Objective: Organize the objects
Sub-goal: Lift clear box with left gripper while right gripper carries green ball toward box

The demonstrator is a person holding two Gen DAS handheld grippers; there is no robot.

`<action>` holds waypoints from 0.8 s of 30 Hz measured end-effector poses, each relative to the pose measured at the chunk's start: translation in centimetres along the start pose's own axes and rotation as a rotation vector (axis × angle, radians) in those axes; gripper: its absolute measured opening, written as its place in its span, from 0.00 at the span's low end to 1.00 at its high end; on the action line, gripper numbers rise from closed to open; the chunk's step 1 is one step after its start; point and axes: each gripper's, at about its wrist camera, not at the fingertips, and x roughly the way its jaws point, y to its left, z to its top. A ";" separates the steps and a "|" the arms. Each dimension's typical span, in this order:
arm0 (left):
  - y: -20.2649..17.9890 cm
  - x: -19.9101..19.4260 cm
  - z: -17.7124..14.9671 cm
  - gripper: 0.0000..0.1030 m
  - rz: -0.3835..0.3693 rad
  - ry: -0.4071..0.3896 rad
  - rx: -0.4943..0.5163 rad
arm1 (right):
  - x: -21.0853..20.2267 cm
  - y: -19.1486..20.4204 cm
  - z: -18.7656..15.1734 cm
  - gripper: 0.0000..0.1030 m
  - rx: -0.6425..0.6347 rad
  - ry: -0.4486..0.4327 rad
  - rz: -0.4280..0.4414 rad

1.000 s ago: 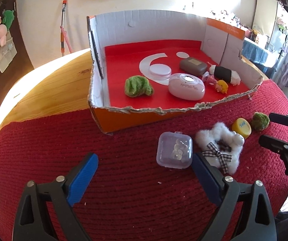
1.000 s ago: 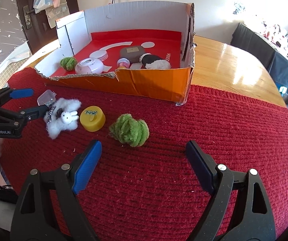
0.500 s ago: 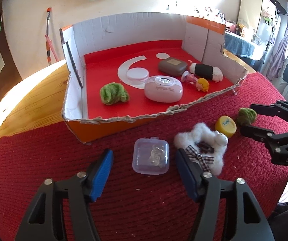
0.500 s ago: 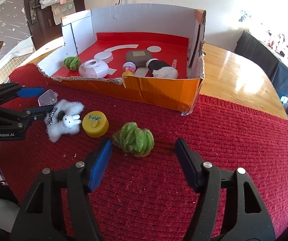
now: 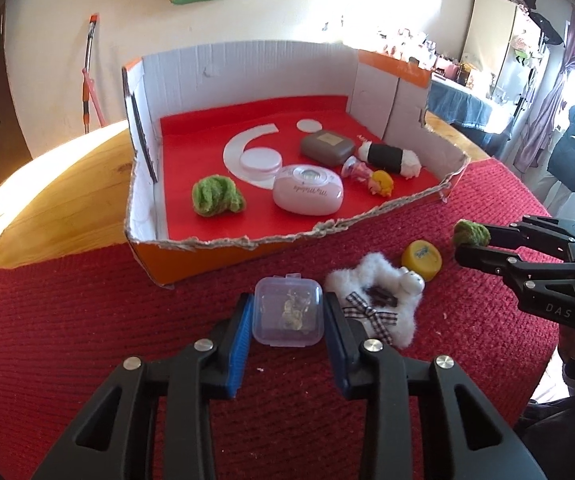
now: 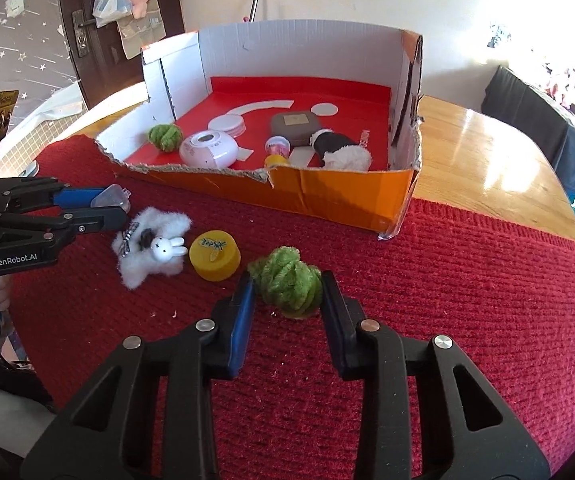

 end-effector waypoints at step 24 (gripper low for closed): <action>-0.7 -4.1 0.7 0.35 -0.008 -0.090 0.035 | -2.7 0.7 0.3 0.30 -0.004 -0.050 0.021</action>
